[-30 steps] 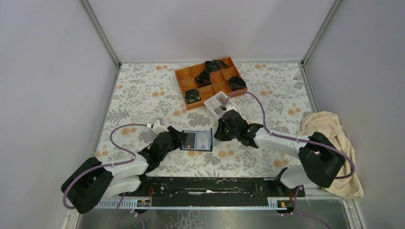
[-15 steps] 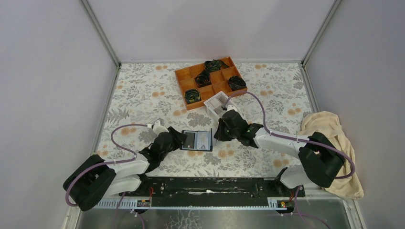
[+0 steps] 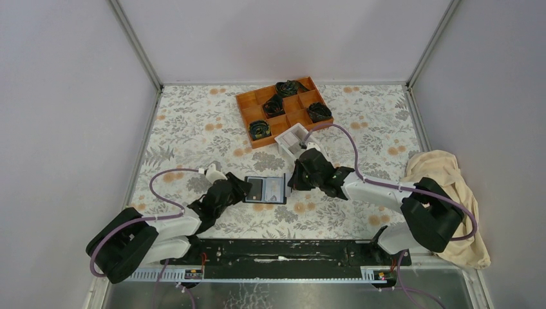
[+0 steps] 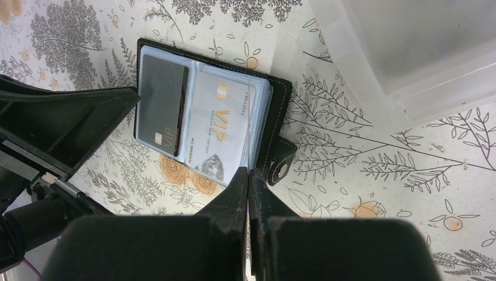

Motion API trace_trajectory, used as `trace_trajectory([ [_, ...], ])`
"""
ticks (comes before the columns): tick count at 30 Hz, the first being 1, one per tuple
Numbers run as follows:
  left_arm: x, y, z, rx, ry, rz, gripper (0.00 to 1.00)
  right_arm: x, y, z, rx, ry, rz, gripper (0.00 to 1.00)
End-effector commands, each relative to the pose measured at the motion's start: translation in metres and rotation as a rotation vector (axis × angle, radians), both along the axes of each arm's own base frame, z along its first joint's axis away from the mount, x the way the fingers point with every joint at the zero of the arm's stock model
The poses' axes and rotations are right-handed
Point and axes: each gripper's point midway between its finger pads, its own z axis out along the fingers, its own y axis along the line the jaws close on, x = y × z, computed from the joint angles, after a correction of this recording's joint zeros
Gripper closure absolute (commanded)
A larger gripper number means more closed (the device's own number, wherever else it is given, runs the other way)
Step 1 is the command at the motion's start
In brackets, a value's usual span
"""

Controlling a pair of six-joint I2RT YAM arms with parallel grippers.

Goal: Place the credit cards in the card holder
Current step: Turn over the card slot in the card holder.

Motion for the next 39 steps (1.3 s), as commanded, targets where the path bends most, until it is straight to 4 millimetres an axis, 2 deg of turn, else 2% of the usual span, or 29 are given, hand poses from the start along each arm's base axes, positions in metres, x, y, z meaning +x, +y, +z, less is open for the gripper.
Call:
trace_trajectory([
  [1,0.002,0.000,0.003,-0.023,-0.027,0.008,0.55,0.002,0.009,0.001,0.038,-0.008,-0.004,1.00],
  [15,-0.003,0.001,-0.002,-0.039,-0.015,0.004,0.56,-0.004,0.009,-0.009,0.058,0.016,-0.014,1.00],
  [26,-0.006,0.004,-0.006,-0.036,-0.010,0.008,0.57,-0.003,0.023,0.009,0.164,-0.004,-0.015,1.00],
  [39,-0.008,0.007,-0.006,-0.034,-0.009,0.014,0.57,-0.003,0.025,0.024,0.211,-0.030,-0.042,1.00],
])
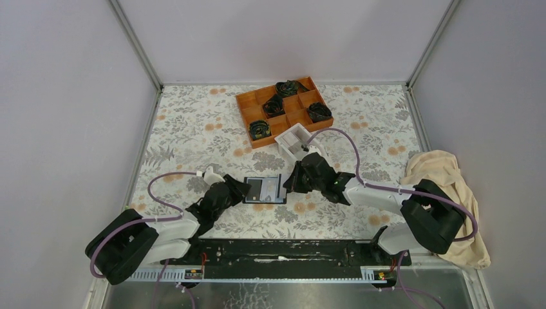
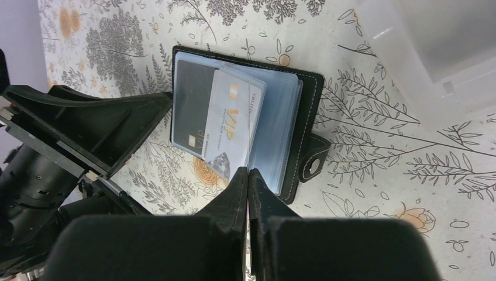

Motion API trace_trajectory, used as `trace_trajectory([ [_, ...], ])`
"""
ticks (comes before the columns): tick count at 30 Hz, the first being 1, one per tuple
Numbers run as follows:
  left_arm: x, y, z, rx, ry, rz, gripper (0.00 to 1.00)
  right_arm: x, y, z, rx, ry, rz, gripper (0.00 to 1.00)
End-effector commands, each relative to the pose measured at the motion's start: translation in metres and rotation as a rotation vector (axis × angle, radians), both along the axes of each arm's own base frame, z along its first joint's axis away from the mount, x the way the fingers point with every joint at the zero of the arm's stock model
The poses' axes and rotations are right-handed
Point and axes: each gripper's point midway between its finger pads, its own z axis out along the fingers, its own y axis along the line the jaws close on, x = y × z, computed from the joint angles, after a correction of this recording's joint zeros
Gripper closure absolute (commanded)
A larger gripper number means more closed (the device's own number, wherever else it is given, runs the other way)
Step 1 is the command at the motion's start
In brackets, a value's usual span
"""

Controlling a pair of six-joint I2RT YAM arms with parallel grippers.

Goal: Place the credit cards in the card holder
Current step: Turn over the card slot in the card holder.

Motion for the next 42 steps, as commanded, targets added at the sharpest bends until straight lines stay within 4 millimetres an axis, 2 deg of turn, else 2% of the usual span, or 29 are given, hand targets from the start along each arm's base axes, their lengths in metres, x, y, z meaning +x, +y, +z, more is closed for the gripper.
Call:
trace_trajectory([
  [1,-0.003,0.006,-0.006,0.011,0.009,0.010,0.57,0.004,0.010,0.022,0.075,-0.051,-0.013,1.00],
  [10,-0.004,0.006,-0.005,0.005,0.007,0.012,0.57,0.005,0.022,0.026,0.102,-0.057,0.002,1.00],
  [19,-0.005,0.008,-0.004,0.009,0.006,0.014,0.58,0.005,0.047,0.039,0.122,-0.079,0.043,1.00],
  [29,-0.007,0.013,-0.002,0.021,0.000,0.022,0.58,0.003,0.075,0.040,0.122,-0.083,0.093,1.00],
  [36,-0.009,0.019,0.001,0.036,-0.004,0.039,0.58,0.002,0.088,0.028,0.107,-0.064,0.118,1.00],
  [42,-0.009,0.024,0.004,0.047,-0.012,0.053,0.58,0.003,0.085,0.020,0.082,-0.067,0.113,1.00],
])
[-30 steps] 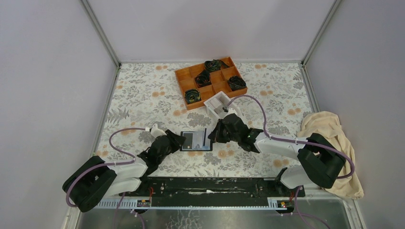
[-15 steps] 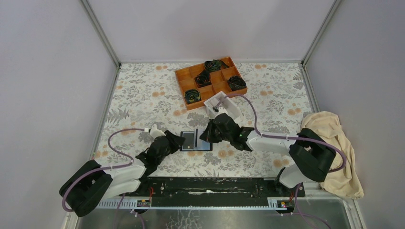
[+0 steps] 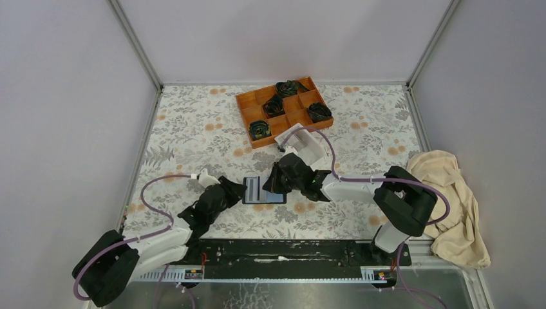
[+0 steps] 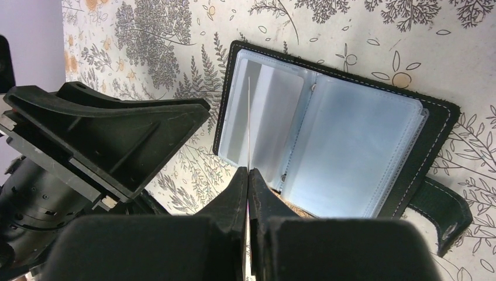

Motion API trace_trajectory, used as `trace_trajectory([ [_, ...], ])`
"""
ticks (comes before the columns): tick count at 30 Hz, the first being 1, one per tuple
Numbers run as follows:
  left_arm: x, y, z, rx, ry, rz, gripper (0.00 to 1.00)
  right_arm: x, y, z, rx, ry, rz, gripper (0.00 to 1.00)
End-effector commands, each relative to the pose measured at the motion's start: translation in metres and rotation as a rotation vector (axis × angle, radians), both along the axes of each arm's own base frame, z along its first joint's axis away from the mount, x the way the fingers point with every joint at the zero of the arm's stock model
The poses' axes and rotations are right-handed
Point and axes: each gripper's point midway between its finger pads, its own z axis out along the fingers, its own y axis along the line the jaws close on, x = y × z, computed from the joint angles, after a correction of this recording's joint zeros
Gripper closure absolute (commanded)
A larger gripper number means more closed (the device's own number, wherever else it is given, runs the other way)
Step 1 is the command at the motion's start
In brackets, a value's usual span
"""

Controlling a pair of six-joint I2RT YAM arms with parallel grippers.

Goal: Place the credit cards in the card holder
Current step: Turn over the card slot in the card holder, then insert the credit card into the card holder.

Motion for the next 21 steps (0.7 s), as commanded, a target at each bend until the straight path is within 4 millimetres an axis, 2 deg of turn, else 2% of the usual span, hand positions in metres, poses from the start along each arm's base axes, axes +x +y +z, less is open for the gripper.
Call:
trace_trajectory([
  [1,-0.001,0.013,-0.005,0.051,0.004,0.034,0.58,0.008,0.012,0.020,0.047,-0.058,0.004,1.00],
  [8,0.000,0.016,0.002,0.060,-0.020,0.041,0.60,0.007,0.005,0.019,0.036,-0.064,-0.005,1.00],
  [13,0.005,0.006,0.007,0.091,-0.032,-0.015,0.65,0.008,-0.002,0.020,0.038,-0.061,-0.016,1.00],
  [21,0.007,-0.004,0.001,0.109,-0.013,-0.061,0.71,0.012,-0.018,0.017,0.049,-0.033,-0.030,1.00],
])
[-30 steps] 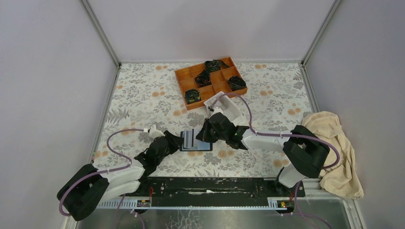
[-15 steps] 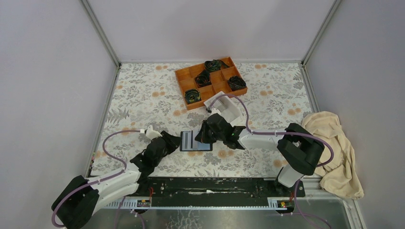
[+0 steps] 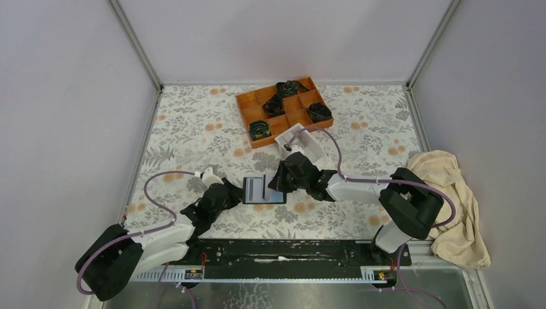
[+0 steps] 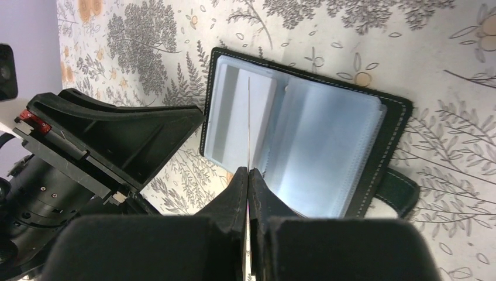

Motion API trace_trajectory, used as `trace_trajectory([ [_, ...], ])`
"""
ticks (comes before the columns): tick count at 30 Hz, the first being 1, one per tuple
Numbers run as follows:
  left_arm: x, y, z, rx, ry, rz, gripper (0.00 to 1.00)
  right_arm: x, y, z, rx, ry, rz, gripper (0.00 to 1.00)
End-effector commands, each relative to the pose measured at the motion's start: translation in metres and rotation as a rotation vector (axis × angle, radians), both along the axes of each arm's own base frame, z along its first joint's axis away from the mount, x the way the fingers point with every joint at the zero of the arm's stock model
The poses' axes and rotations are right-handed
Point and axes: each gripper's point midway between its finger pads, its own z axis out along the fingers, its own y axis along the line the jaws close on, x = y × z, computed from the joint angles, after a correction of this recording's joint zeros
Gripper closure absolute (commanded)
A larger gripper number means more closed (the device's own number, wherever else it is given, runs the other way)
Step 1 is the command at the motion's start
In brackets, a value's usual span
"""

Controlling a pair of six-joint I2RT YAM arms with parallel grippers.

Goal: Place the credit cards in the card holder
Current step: Insert the credit card into the card holder.

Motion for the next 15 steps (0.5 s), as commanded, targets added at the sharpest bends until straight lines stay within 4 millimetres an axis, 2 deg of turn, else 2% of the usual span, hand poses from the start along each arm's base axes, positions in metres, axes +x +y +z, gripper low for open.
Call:
trace_trajectory([
  [1,0.011,-0.010,0.014,-0.013,-0.051,-0.027,0.72,0.007,-0.003,0.017,0.058,-0.023,0.002,1.00],
  [8,0.011,-0.011,0.010,-0.006,-0.036,-0.029,0.75,0.004,-0.004,0.008,0.080,0.018,0.014,1.00],
  [15,0.010,-0.009,0.008,-0.002,-0.031,-0.025,0.77,0.004,-0.004,0.007,0.124,0.041,0.012,1.00],
])
